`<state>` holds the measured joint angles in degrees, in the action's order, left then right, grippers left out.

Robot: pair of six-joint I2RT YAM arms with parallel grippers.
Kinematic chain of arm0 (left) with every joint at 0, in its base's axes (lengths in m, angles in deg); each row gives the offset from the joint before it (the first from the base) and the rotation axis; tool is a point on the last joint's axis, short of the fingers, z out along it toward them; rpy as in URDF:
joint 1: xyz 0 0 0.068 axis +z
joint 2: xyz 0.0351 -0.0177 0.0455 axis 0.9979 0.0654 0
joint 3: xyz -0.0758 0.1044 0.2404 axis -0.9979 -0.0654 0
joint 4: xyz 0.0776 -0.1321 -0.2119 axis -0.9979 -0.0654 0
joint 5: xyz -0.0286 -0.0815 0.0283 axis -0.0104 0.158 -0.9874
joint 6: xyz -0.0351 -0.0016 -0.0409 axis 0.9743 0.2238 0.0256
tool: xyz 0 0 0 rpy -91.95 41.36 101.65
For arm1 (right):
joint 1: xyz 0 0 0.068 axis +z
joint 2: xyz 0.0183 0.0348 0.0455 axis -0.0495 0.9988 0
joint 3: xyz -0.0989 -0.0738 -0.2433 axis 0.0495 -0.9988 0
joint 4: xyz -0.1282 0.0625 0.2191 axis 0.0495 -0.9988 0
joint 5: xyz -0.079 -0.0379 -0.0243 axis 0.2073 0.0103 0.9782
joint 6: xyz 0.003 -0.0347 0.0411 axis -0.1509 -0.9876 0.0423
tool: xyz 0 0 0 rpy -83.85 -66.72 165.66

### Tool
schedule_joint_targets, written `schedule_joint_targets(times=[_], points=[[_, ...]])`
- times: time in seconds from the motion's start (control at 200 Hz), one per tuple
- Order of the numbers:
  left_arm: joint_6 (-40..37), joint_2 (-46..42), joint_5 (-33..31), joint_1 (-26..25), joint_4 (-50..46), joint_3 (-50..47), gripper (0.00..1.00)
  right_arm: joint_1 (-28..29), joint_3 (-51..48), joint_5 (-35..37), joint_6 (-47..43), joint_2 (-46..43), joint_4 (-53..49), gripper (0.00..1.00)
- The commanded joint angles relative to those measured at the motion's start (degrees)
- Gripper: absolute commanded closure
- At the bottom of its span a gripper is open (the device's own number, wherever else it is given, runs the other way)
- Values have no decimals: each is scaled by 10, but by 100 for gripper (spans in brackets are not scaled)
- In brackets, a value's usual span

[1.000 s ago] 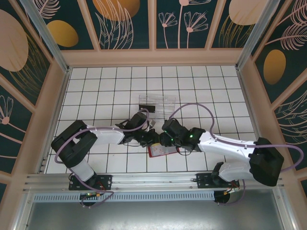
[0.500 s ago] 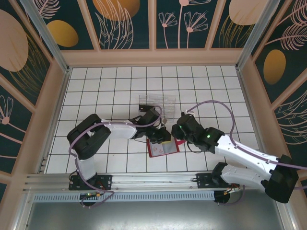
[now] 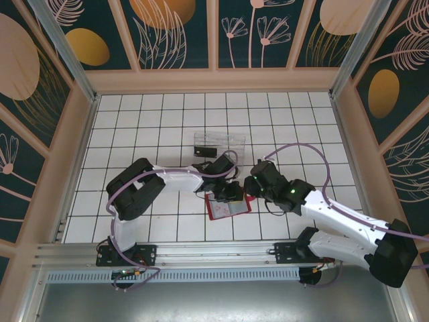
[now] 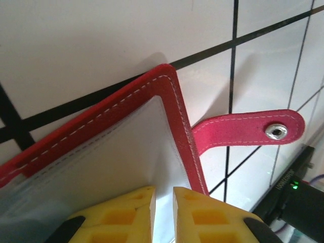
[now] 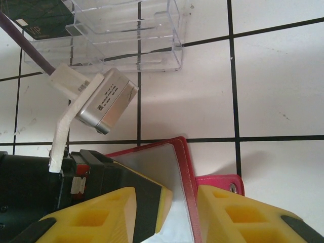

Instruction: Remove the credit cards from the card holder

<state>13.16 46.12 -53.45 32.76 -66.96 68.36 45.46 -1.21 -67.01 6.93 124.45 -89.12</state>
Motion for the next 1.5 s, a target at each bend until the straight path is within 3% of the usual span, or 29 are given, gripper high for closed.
schedule_joint_targets(times=[0.0,0.11,0.28,0.455,0.631,0.871,1.006,1.131,1.491], points=[[-30,-18,-66,-1,-63,10,82,-7,-4,-8,-13,5,1,62],[-34,-61,-109,-1,-77,12,82,-17,-12,-40,-15,10,15,62],[-32,-126,-167,0,-106,-9,83,-59,-43,-161,-23,25,88,63],[-7,-191,-191,1,-114,-69,83,-77,-57,-269,-46,72,160,64],[39,-243,-192,1,-97,-158,82,-79,-54,-332,-68,133,200,67],[80,-279,-185,2,-63,-238,81,-124,-35,-190,-115,133,77,67],[88,-280,-178,2,-44,-253,80,-137,-50,-201,-115,123,64,65],[89,-277,-175,7,-27,-260,76,-135,-83,-258,-103,125,103,60],[72,-278,-129,58,44,-289,74,-76,-98,-262,-54,143,138,59]])
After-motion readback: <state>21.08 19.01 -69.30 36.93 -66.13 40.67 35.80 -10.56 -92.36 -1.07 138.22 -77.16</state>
